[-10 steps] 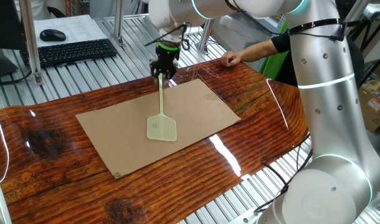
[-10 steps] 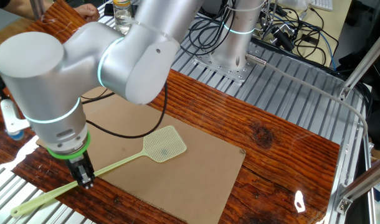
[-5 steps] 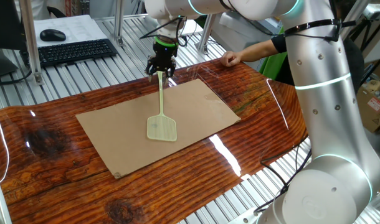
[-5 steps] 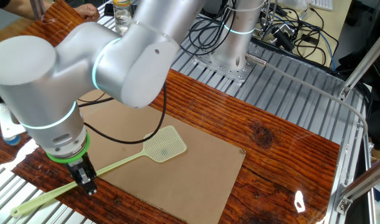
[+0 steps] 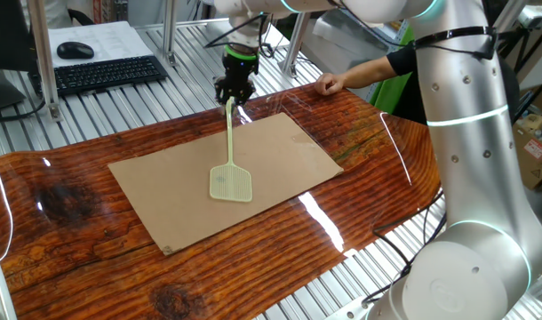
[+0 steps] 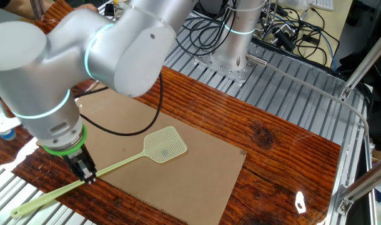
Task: Swat with a flyswatter
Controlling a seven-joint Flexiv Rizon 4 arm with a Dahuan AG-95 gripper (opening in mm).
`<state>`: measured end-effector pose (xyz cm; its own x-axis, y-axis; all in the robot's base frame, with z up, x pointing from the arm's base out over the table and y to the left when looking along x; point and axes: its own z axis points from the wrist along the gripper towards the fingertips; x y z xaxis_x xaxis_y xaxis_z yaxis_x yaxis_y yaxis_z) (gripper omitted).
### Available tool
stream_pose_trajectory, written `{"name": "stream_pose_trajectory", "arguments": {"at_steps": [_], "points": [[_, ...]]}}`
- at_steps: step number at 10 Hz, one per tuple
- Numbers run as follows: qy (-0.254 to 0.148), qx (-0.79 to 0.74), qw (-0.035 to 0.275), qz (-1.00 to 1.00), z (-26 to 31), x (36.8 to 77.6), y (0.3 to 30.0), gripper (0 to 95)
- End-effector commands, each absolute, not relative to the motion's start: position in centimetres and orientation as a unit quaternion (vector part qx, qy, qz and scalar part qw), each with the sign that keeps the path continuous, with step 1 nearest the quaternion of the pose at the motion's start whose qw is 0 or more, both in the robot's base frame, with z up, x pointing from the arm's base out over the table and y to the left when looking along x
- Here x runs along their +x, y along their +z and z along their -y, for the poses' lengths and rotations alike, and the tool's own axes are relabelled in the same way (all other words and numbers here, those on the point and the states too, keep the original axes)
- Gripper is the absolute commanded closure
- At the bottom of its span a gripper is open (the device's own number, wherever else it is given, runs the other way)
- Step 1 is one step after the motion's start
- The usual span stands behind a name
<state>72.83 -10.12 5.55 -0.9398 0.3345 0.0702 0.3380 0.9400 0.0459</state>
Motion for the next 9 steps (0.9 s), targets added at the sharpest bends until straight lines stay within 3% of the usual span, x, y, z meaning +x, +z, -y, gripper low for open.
{"name": "stream_pose_trajectory", "arguments": {"at_steps": [1,6,9], "points": [[-0.031,-0.14,0.047,0.988,10.1,71.7,6.9,95.0],[-0.015,-0.143,0.052,0.988,9.1,67.4,7.9,95.0],[-0.001,-0.162,0.066,0.985,8.6,64.9,7.1,95.0]]}}
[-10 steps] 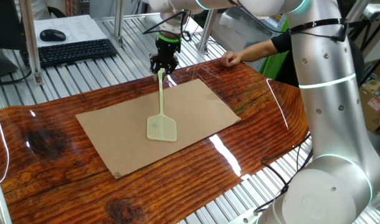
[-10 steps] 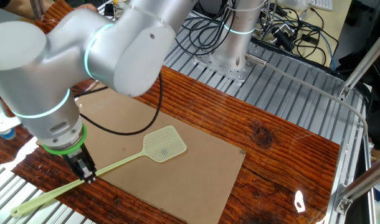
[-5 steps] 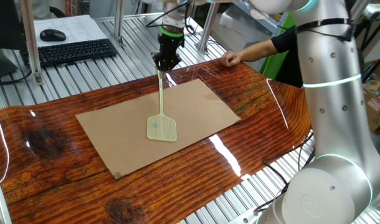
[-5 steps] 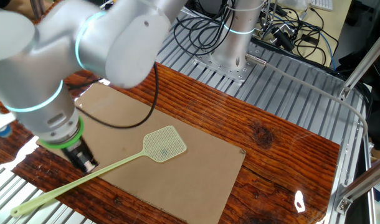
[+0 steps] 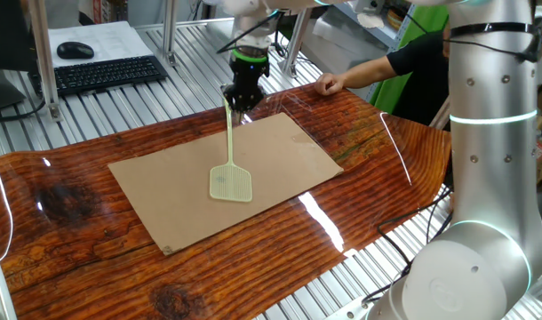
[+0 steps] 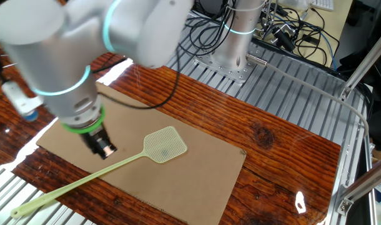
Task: Swat with a flyswatter
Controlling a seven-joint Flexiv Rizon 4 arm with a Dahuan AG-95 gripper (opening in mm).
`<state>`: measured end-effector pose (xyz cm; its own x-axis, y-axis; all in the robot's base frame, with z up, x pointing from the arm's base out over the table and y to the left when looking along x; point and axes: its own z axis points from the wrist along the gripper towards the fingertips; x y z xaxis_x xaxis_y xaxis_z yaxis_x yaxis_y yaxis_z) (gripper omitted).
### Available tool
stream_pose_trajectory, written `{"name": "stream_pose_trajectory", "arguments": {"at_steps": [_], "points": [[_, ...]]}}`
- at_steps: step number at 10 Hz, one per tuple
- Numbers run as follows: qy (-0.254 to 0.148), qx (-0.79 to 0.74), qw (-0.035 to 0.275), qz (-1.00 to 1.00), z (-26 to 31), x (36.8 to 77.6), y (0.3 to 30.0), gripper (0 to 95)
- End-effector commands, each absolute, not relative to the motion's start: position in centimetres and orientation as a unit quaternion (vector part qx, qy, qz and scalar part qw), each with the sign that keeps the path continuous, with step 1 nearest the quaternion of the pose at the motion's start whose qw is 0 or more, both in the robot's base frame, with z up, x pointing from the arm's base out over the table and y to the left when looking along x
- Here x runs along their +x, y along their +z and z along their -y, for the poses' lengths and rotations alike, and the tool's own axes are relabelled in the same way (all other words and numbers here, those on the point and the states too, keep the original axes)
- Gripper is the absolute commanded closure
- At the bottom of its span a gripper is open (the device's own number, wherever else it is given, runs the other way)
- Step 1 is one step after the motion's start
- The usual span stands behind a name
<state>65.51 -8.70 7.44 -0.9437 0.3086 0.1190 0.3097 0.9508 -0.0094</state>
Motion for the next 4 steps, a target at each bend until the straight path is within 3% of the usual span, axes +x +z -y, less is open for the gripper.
{"name": "stream_pose_trajectory", "arguments": {"at_steps": [1,4], "points": [[0.005,-0.162,0.065,0.985,8.4,64.1,6.9,95.0],[0.005,-0.176,0.06,0.983,8.2,62.5,6.4,95.0]]}}
